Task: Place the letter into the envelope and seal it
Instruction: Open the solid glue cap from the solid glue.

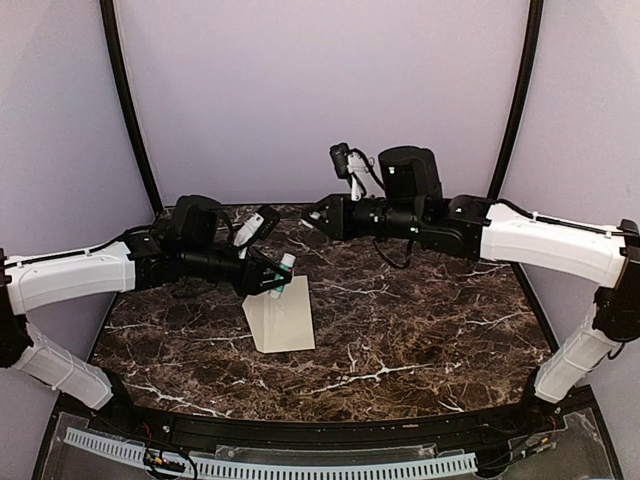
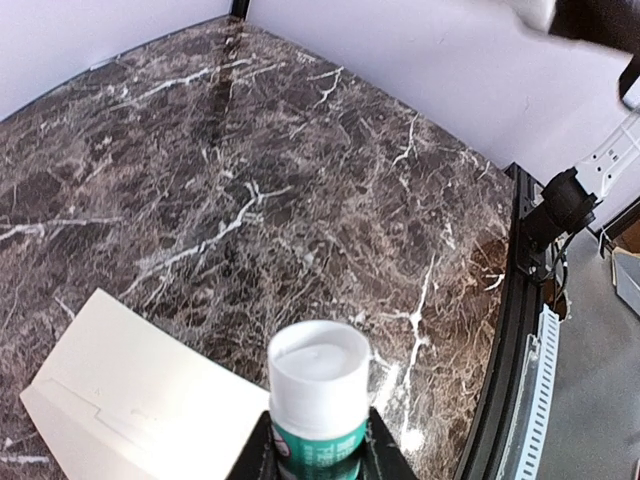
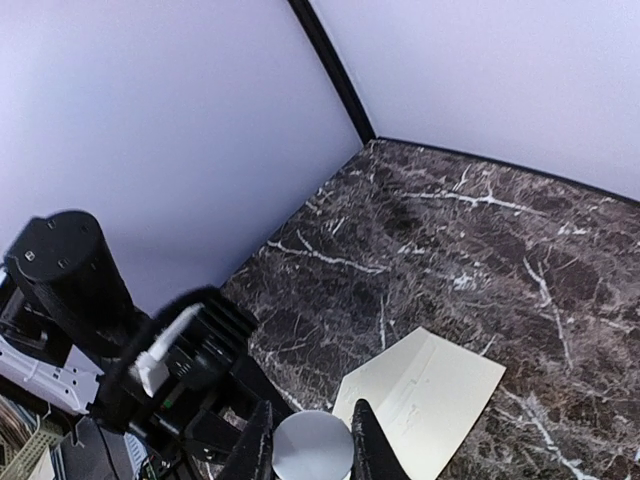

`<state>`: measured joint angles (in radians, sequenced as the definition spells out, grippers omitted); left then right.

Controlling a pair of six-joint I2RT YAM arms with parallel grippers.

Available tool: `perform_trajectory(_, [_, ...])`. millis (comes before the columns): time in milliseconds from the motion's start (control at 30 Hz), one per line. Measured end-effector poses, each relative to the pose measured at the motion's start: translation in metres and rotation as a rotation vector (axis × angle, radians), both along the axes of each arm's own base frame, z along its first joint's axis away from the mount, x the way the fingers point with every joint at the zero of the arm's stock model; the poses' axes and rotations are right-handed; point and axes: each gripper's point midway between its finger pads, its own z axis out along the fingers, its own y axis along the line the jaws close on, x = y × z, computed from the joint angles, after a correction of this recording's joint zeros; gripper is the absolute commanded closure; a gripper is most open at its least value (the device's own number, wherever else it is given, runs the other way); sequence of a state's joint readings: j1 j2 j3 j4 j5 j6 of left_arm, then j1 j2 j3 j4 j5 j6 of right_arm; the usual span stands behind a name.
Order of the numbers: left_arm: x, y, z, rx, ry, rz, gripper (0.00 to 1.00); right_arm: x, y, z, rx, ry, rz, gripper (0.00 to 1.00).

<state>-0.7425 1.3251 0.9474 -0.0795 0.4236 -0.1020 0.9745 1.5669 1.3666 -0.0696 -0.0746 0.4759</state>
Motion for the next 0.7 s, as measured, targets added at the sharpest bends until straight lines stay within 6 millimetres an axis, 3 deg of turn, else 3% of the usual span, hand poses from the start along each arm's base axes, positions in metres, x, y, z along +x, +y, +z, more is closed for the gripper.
perform_trajectory(167, [0.000, 0.005, -0.018, 0.053, 0.048, 0.015, 1.00, 0.009, -0.021, 0.033, 0.049, -0.060, -0.067, 0.99])
perform_trajectory(300, [0.003, 0.008, -0.016, 0.055, 0.043, 0.046, 1.00, 0.012, -0.027, 0.027, 0.032, -0.064, -0.097, 0.97])
perform_trajectory(467, [0.017, 0.033, 0.002, 0.003, 0.027, 0.171, 1.00, 0.022, -0.042, -0.022, -0.073, -0.036, -0.179, 0.97])
perform_trajectory(633, [0.057, 0.103, 0.024, -0.107, 0.024, 0.447, 1.00, 0.031, -0.065, -0.088, -0.212, -0.003, -0.284, 0.96])
perform_trajectory(700, [0.062, 0.121, 0.026, -0.122, 0.025, 0.515, 1.00, 0.035, -0.069, -0.114, -0.257, 0.009, -0.308, 0.96])
